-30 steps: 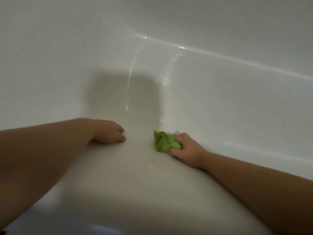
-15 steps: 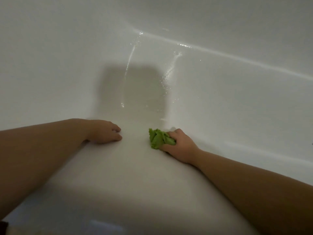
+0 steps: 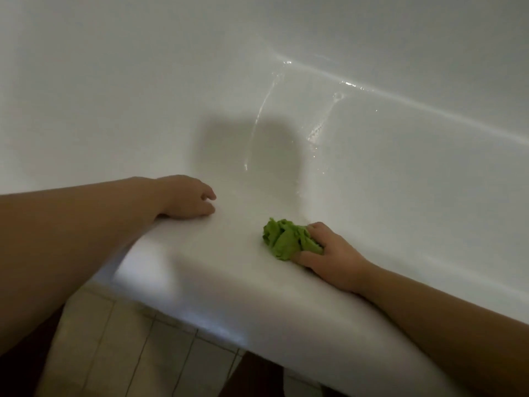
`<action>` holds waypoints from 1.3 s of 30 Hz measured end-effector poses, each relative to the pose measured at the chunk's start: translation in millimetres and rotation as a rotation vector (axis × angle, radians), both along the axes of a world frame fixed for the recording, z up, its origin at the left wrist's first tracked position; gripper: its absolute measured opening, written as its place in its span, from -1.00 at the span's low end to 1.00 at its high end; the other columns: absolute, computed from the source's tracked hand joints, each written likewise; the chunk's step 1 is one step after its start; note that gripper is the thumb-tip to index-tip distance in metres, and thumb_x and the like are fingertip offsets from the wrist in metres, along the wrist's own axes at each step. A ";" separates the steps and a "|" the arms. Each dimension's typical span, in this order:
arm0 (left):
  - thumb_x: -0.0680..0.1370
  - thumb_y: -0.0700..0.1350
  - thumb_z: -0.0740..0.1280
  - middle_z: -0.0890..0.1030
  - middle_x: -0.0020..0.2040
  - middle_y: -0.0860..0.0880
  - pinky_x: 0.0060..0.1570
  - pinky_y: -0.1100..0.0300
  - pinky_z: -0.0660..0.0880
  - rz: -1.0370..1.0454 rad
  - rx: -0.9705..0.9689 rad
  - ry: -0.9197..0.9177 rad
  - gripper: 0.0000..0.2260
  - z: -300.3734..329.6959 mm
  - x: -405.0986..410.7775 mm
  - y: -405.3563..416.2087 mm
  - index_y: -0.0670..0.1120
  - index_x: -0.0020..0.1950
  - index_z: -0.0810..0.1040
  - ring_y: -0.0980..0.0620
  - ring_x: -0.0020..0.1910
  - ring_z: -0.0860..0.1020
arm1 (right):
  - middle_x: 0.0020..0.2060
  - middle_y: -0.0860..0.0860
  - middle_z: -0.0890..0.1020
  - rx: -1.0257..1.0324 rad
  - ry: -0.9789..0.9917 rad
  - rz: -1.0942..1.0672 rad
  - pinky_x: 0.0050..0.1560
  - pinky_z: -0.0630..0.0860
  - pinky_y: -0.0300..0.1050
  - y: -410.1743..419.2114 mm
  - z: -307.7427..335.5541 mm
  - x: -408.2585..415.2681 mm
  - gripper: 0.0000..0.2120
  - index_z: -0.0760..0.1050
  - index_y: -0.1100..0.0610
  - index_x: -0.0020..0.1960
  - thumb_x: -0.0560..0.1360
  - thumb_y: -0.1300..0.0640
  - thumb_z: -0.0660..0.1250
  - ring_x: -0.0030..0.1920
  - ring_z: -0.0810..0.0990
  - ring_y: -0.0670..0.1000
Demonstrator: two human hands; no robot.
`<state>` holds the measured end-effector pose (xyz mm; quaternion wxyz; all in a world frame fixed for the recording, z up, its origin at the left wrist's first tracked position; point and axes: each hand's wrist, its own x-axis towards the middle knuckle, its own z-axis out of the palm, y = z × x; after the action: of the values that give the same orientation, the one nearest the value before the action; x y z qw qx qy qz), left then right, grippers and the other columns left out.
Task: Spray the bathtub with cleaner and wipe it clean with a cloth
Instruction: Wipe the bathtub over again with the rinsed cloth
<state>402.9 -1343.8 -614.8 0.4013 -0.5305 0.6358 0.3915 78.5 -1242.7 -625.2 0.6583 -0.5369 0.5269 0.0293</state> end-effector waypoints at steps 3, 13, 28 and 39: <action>0.67 0.14 0.22 0.45 0.51 0.01 0.45 0.12 0.27 0.001 -0.028 -0.018 -0.59 17.2 8.4 3.3 0.09 0.50 0.46 -0.05 0.48 0.40 | -0.10 -0.07 0.52 -0.005 0.134 0.005 0.10 0.39 -0.12 -2.7 1.1 -3.7 -0.87 0.52 -0.12 -0.11 0.59 -0.11 0.37 0.15 0.44 -0.04; 0.64 0.15 0.25 0.50 0.46 0.07 0.45 0.08 0.32 -0.059 -0.014 0.043 -0.65 6.1 29.7 -7.9 0.15 0.40 0.56 -0.02 0.44 0.43 | 0.08 -0.28 0.51 -0.039 -0.187 -0.049 0.18 0.38 -0.40 9.0 91.2 9.0 -0.75 0.58 -0.37 0.05 0.38 -0.18 0.41 0.18 0.53 -0.20; 0.69 0.16 0.07 0.42 0.54 0.10 0.59 0.03 -0.01 -0.363 -0.051 0.049 -0.59 -13.9 61.8 -39.4 0.15 0.49 0.46 0.06 0.52 0.34 | 0.15 -0.18 0.50 0.074 -0.204 -0.078 0.19 0.43 -0.37 -21.0 81.7 91.0 -0.67 0.56 -0.32 0.10 0.34 -0.12 0.46 0.16 0.54 -0.26; 0.65 0.15 0.11 0.42 0.53 0.08 0.55 0.03 0.17 -0.452 -0.092 0.094 -0.57 -29.7 72.5 -59.7 0.13 0.51 0.44 0.01 0.51 0.35 | 0.10 -0.11 0.44 0.028 -0.014 0.010 0.28 0.41 -0.16 -43.1 50.1 150.8 -0.89 0.46 -0.29 0.00 0.55 -0.14 0.39 0.18 0.48 -0.15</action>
<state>475.3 -1403.4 -644.5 0.4241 -0.3735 0.7736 0.2868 229.3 -1285.8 -575.1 0.6693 -0.5302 0.5192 0.0361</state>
